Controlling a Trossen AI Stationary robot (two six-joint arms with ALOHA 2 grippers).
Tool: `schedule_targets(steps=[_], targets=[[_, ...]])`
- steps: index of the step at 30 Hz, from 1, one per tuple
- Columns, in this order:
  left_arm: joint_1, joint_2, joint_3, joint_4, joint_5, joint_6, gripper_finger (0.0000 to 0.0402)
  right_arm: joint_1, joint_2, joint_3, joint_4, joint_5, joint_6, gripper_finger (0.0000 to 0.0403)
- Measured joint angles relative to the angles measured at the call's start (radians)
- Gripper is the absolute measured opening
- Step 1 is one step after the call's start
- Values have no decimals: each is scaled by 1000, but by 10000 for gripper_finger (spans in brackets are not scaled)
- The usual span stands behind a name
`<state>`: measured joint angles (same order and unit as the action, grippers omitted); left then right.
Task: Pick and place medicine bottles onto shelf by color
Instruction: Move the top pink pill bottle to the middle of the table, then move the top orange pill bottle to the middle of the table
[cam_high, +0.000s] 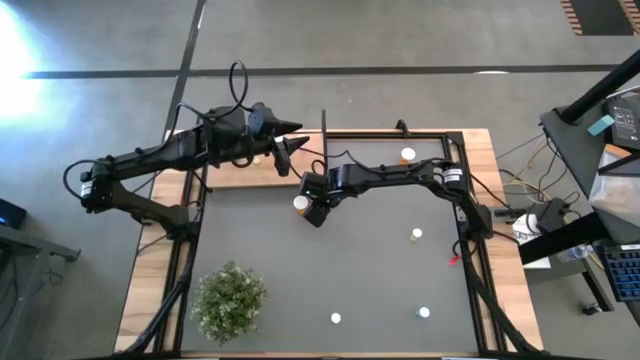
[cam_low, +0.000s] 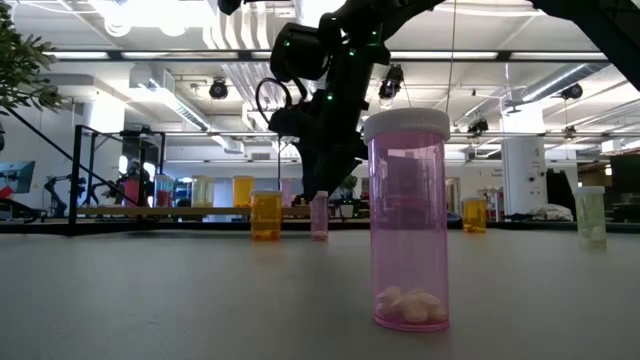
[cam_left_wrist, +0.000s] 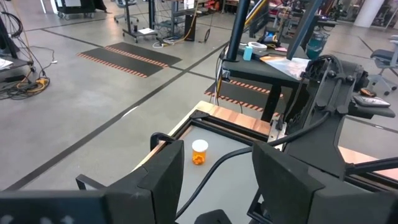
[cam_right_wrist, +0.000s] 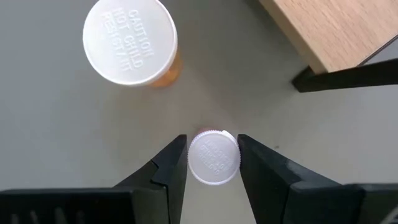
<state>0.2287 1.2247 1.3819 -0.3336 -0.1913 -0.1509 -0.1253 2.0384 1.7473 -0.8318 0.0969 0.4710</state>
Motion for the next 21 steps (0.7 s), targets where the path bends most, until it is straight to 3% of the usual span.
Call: schedule_targets(steps=[12,21], targets=[[0,0,0,0,0,0,174,0,0,0,0,0,-21,131],[0,0,0,0,0,0,174,0,0,0,-2,0,-20,191]])
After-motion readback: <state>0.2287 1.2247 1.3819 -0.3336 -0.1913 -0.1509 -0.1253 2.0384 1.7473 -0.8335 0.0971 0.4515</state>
